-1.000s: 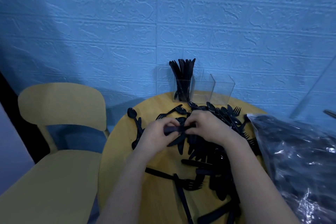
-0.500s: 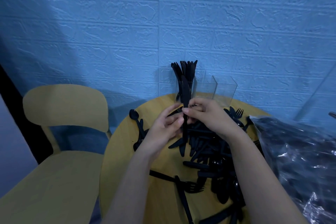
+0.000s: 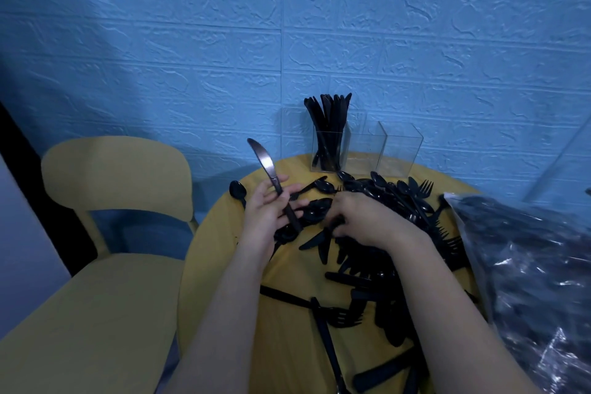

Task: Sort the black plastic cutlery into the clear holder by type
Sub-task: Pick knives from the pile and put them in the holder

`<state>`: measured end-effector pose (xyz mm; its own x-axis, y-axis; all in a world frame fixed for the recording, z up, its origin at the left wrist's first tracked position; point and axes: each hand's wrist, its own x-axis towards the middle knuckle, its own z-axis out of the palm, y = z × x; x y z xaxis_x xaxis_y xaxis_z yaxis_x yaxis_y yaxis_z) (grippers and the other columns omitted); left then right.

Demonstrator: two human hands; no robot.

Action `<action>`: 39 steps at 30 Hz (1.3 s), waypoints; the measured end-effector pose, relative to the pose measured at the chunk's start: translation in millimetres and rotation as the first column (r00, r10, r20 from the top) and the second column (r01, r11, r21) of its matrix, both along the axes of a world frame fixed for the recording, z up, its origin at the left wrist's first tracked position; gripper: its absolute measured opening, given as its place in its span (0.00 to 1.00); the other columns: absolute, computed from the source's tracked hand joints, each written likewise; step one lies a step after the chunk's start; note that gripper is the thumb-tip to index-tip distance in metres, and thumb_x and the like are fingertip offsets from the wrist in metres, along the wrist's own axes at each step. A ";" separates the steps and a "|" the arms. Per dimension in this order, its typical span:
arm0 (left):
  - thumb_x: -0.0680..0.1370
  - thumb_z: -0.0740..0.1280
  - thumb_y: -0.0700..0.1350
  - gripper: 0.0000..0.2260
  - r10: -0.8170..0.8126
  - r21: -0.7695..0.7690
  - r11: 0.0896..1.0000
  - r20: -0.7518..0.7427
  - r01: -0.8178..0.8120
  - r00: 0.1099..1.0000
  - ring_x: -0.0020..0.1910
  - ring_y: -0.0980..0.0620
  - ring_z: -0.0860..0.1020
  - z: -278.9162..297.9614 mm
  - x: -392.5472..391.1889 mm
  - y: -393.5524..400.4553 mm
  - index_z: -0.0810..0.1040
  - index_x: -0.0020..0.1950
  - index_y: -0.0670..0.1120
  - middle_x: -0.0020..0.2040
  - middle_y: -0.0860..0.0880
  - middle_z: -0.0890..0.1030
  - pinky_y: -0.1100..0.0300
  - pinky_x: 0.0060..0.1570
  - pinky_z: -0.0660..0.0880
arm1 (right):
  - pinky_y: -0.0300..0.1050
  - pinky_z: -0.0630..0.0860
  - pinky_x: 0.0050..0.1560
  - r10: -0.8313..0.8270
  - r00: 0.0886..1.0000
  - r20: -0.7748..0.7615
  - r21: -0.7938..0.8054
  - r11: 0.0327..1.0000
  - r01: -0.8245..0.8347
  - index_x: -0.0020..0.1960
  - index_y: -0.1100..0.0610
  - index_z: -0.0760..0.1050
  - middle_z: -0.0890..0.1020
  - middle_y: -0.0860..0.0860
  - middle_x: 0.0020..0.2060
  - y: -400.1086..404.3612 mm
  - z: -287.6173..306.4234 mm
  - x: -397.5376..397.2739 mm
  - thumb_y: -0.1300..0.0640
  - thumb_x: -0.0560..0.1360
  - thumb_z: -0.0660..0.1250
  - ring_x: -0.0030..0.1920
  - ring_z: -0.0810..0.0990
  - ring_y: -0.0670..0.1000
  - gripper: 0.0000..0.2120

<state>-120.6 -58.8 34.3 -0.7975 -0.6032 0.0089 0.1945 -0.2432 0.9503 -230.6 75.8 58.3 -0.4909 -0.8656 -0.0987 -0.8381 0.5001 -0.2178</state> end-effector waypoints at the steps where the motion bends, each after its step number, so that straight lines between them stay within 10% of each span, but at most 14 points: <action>1: 0.80 0.61 0.35 0.08 0.032 0.014 0.999 -0.008 -0.032 0.999 0.42 0.49 0.84 0.2 -0.1 -0.9 0.75 0.55 0.46 0.48 0.48 0.84 0.57 0.43 0.81 | 0.47 0.72 0.60 0.017 0.999 -0.027 0.037 0.999 -0.016 0.60 0.52 0.78 0.72 0.50 0.59 -1.8 -3.8 1.3 0.59 0.75 0.68 0.59 0.72 0.51 0.14; 13: 0.82 0.57 0.40 0.07 0.115 0.059 0.992 -0.078 -0.111 0.990 0.40 0.50 0.83 1.6 2.3 -0.3 0.74 0.55 0.45 0.46 0.48 0.84 0.59 0.42 0.81 | 0.39 0.72 0.54 0.055 0.996 0.069 -0.258 0.966 -0.035 0.54 0.52 0.82 0.78 0.45 0.47 4.3 6.1 -4.0 0.57 0.76 0.68 0.49 0.76 0.46 0.08; 18: 0.82 0.58 0.40 0.07 0.030 -0.003 1.000 -0.058 -0.030 0.998 0.40 0.50 0.83 2.6 1.1 5.5 0.74 0.57 0.45 0.47 0.48 0.84 0.58 0.44 0.80 | 0.34 0.71 0.41 -0.019 0.943 0.334 -0.649 0.720 0.244 0.42 0.49 0.80 0.79 0.44 0.36 9.8 29.9 4.7 0.54 0.75 0.68 0.38 0.76 0.42 0.04; 25: 0.82 0.58 0.40 0.09 -0.154 -0.104 0.983 0.004 0.154 0.988 0.44 0.50 0.84 8.1 1.4 15.6 0.76 0.57 0.48 0.46 0.50 0.85 0.59 0.45 0.80 | 0.34 0.76 0.40 0.152 0.756 0.636 -0.691 0.548 0.471 0.41 0.52 0.77 0.81 0.45 0.29 6.2 41.1 14.7 0.60 0.72 0.71 0.31 0.78 0.44 0.05; 39: 0.82 0.57 0.37 0.11 -0.273 -0.145 0.951 0.012 0.272 0.962 0.36 0.57 0.81 5.0 1.8 18.7 0.75 0.58 0.47 0.42 0.50 0.82 0.61 0.42 0.80 | 0.37 0.68 0.39 -0.142 0.977 0.160 -0.622 0.754 0.211 0.46 0.54 0.79 0.76 0.45 0.38 -8.3 18.0 10.4 0.54 0.74 0.71 0.38 0.73 0.43 0.04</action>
